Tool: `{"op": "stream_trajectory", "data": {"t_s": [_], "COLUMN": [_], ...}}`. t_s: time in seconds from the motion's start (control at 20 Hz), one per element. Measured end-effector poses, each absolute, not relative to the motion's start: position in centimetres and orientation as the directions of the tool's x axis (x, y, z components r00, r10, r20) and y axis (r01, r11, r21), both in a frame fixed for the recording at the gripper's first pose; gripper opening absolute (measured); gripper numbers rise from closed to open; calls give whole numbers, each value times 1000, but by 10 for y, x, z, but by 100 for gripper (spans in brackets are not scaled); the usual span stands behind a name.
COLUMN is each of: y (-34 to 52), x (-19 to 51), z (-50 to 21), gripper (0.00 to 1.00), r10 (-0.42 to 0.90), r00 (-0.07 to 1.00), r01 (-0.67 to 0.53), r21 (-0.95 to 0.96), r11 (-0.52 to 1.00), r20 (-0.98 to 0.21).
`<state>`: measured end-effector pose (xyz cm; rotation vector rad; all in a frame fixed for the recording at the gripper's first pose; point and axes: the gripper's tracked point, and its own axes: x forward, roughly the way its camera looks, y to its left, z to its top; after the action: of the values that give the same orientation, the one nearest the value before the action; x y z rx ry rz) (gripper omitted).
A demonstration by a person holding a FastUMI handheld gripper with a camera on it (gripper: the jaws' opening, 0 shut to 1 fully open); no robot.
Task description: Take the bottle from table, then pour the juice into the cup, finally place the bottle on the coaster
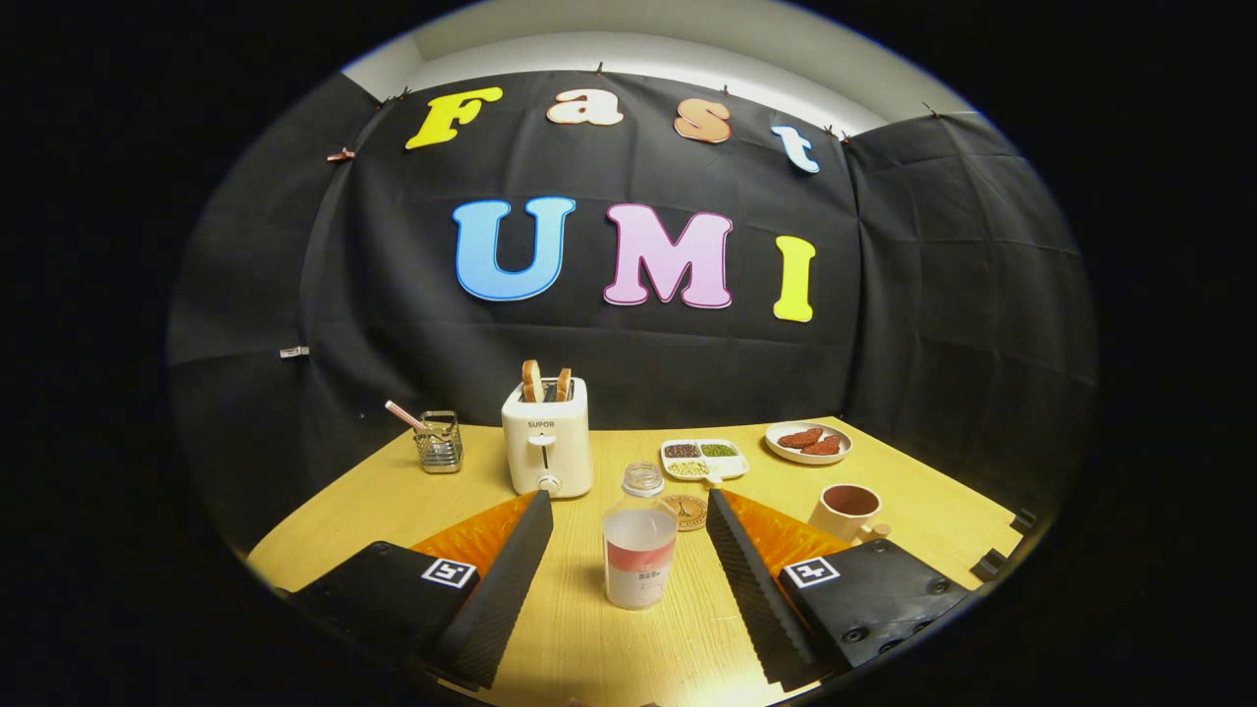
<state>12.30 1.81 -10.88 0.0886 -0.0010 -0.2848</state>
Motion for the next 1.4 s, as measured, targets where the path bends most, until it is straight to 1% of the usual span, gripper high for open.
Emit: {"op": "stream_trajectory", "data": {"t_s": [0.15, 0.4, 0.7, 1.05, 1.25, 1.4], "y": [21, 6, -5, -14, -17, -17], "x": [148, 172, 198, 218, 224, 223], "z": [-116, -135, -174, -200, -210, -212], "gripper": [97, 98, 98, 98, 96, 92], "r10": [-274, -312, -321, -336, -347, -358], "r00": [962, 950, 944, 934, 929, 925], "r01": [273, 312, 324, 338, 346, 357], "r21": [82, 57, 32, -2, -24, -35], "r11": [958, 948, 946, 941, 938, 934], "r20": [0, -8, -74, -122, -127, -128]}}
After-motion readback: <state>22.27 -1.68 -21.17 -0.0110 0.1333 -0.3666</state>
